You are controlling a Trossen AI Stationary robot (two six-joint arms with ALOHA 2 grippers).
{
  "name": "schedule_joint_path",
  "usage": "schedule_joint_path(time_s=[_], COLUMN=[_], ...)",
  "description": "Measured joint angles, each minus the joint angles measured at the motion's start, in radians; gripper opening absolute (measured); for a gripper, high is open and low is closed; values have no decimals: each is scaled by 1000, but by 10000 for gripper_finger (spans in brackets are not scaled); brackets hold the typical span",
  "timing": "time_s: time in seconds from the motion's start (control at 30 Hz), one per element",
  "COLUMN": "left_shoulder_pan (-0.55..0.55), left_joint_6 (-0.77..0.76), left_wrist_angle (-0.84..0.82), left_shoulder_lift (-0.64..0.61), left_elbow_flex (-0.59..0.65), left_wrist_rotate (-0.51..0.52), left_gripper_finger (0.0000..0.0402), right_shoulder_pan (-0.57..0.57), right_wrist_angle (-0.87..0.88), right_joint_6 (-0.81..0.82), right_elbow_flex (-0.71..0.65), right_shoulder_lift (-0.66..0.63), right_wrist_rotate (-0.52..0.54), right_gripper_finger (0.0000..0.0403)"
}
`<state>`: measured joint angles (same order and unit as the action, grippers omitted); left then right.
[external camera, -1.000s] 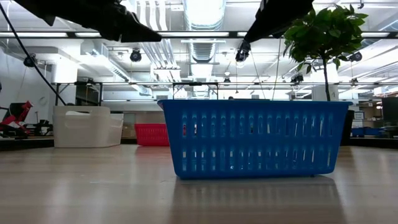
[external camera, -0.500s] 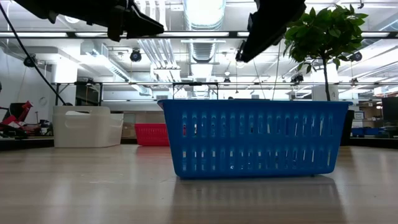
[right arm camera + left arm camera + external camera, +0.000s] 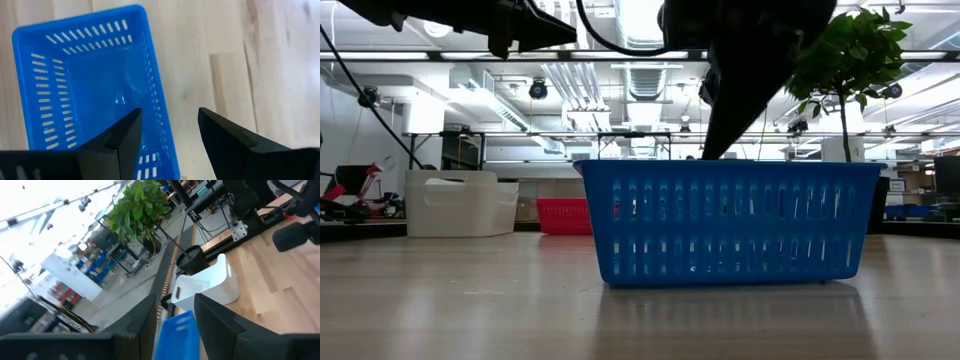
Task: Stack baskets by color
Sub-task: Stack the bottom left blue bin on the top blue bin
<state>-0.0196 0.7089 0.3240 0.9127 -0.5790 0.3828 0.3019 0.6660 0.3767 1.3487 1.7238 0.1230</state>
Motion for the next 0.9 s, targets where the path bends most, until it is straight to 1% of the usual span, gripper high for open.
schedule_joint_path(time_s=[0.07, 0.13, 0.37, 0.47, 0.57, 0.63, 0.7, 0.8, 0.83, 0.9], left_shoulder_pan=[0, 0, 0, 0, 0, 0, 0, 0, 0, 0], left_joint_6=[43, 60, 9, 5, 5, 5, 6, 5, 5, 6], left_wrist_angle=[4, 5, 1, 8, 5, -1, -1, 1, 0, -1], left_shoulder_lift=[-20, -43, -107, -120, -124, -128, -134, -151, -158, -171], left_elbow_flex=[0, 0, 30, 33, 34, 36, 36, 38, 43, 49], left_wrist_rotate=[1, 6, 12, 12, 12, 17, 18, 19, 19, 19], left_gripper_finger=[116, 116, 116, 116, 116, 116, 116, 116, 116, 116], right_shoulder_pan=[-12, -21, -58, -71, -79, -84, -91, -99, -103, -114], right_wrist_angle=[1, -5, -23, -49, -87, -100, -115, -125, -126, -117], right_joint_6=[-10, -32, -55, -78, -100, -108, -116, -128, -133, -134], right_elbow_flex=[-2, -7, -13, -19, -20, -22, -23, -23, -23, -23], right_shoulder_lift=[-2, 11, 64, 78, 88, 95, 105, 108, 107, 100], right_wrist_rotate=[-1, -30, -164, -183, -183, -190, -210, -213, -218, -230], right_gripper_finger=[187, 187, 180, 166, 142, 119, 89, 31, 21, 14])
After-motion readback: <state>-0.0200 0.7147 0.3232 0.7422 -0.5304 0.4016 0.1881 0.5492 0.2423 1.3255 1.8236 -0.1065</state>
